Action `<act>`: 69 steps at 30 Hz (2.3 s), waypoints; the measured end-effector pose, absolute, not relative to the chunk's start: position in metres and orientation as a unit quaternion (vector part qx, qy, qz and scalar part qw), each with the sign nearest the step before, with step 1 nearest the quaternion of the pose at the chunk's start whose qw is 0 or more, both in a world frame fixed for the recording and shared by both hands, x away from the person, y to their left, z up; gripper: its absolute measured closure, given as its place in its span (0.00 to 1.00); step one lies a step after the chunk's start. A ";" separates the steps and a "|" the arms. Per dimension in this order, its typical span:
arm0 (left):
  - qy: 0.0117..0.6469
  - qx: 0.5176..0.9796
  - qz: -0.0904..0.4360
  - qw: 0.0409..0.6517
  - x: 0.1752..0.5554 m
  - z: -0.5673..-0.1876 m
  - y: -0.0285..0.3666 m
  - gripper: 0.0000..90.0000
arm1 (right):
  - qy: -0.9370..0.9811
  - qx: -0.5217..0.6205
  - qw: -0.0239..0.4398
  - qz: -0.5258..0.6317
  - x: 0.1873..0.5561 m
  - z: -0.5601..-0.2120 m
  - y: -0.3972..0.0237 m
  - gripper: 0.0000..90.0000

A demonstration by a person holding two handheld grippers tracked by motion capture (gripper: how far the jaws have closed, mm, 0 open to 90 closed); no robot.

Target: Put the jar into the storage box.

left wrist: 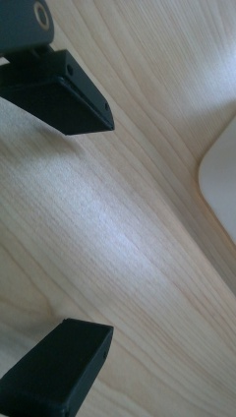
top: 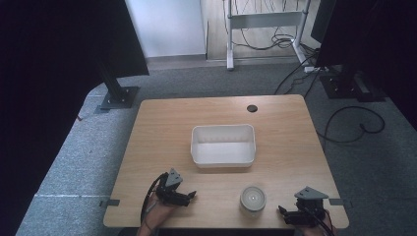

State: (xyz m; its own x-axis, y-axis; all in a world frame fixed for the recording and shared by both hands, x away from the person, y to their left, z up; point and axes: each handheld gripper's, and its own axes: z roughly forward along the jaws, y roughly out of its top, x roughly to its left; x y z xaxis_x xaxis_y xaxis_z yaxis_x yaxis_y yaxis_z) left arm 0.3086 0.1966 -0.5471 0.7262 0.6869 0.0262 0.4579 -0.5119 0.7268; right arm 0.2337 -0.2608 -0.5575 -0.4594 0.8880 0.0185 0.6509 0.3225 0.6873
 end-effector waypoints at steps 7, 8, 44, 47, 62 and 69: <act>0.326 0.854 0.150 0.376 0.304 -0.543 0.194 0.07 | 0.792 0.486 0.185 0.321 0.234 -0.558 -0.261 0.03; 0.323 0.855 0.150 0.378 0.303 -0.541 0.192 0.07 | 0.792 0.486 0.185 0.321 0.234 -0.558 -0.261 0.03; 0.221 0.876 0.102 0.417 0.283 -0.513 0.126 0.07 | 0.792 0.485 0.186 0.321 0.234 -0.558 -0.261 0.03; 0.213 0.878 0.099 0.417 0.281 -0.513 0.121 0.07 | 0.792 0.485 0.186 0.322 0.234 -0.558 -0.261 0.03; 0.179 0.884 0.081 0.424 0.274 -0.514 0.091 0.06 | 0.792 0.485 0.186 0.322 0.234 -0.558 -0.261 0.03; 0.160 0.890 0.069 0.422 0.272 -0.517 0.076 0.06 | 0.792 0.485 0.186 0.322 0.234 -0.558 -0.261 0.03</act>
